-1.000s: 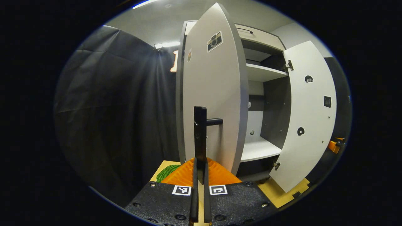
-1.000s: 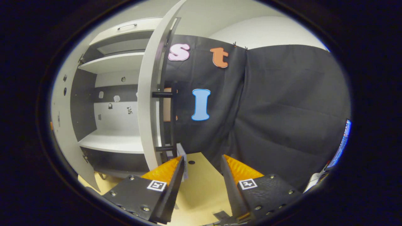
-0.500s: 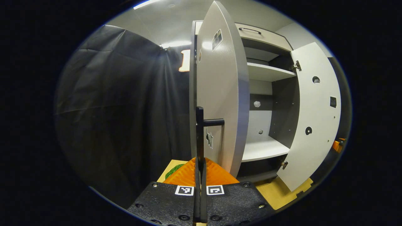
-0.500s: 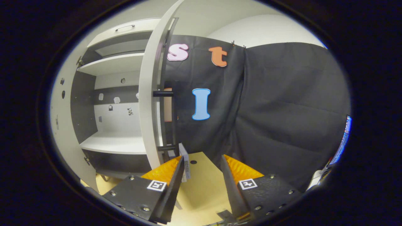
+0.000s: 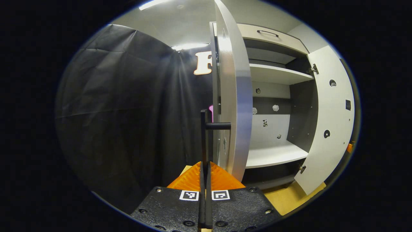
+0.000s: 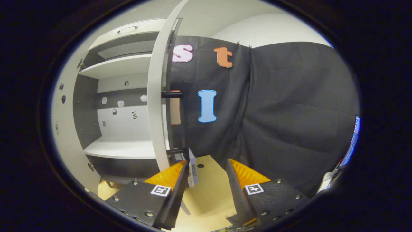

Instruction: Open the right door of the double-door shoe cabinet with the right hand, and open the left door with the left hand.

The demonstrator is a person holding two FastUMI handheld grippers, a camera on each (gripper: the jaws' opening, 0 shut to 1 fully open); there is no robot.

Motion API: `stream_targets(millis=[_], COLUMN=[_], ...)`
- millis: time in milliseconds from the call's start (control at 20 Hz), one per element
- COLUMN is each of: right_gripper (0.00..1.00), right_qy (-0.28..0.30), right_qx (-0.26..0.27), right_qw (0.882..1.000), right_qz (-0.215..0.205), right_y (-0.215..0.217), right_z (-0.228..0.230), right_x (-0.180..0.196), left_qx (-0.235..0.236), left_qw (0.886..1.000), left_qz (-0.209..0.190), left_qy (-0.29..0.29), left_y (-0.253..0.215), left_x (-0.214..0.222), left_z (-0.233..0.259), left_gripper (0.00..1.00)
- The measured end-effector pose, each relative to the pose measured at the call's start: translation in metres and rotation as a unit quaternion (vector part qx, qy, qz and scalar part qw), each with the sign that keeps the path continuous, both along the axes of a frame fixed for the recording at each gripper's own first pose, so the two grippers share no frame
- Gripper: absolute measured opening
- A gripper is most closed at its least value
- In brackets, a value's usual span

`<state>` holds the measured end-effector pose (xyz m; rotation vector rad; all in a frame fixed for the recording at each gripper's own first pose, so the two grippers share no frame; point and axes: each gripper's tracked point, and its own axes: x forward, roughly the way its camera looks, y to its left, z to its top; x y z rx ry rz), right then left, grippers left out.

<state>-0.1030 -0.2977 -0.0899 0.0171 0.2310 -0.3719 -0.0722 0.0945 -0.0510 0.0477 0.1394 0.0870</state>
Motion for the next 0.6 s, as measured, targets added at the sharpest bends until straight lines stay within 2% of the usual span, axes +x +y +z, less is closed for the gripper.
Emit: stream_targets(millis=[50,100,250,300,350,400,600], right_gripper=[0.66,0.69,0.69,0.65,0.69,0.65,0.66], right_qy=[0.000,-0.001,-0.001,-0.001,-0.001,-0.001,-0.001], right_qx=[0.000,0.001,-0.002,-0.003,-0.003,-0.003,-0.003], right_qw=[1.000,1.000,1.000,1.000,1.000,1.000,1.000], right_qz=[-0.001,-0.001,-0.004,-0.005,-0.007,-0.008,-0.007], right_y=[0.0011,0.0021,0.0036,0.0037,0.0033,0.0038,0.0042], right_z=[0.0005,0.0010,0.0017,0.0012,0.0011,0.0006,0.0013], right_x=[-0.0001,-0.0009,-0.0031,-0.0038,-0.0040,-0.0043,-0.0060], left_qx=[0.001,0.000,-0.011,-0.009,-0.005,0.001,0.025], left_qw=[1.000,1.000,1.000,1.000,1.000,1.000,0.999], left_qz=[-0.002,-0.003,-0.002,0.002,0.007,0.014,0.019], left_qy=[-0.001,-0.003,-0.007,-0.007,-0.007,-0.006,-0.012], left_y=[0.0009,0.0022,0.0012,0.0041,0.0037,0.0051,0.0066], left_x=[-0.0001,0.0008,-0.0004,-0.0003,-0.0002,-0.0013,-0.0089], left_z=[-0.0020,-0.0007,-0.0002,-0.0008,-0.0010,-0.0006,0.0045], left_gripper=[0.01,0.01,0.01,0.07,0.07,0.08,0.05])
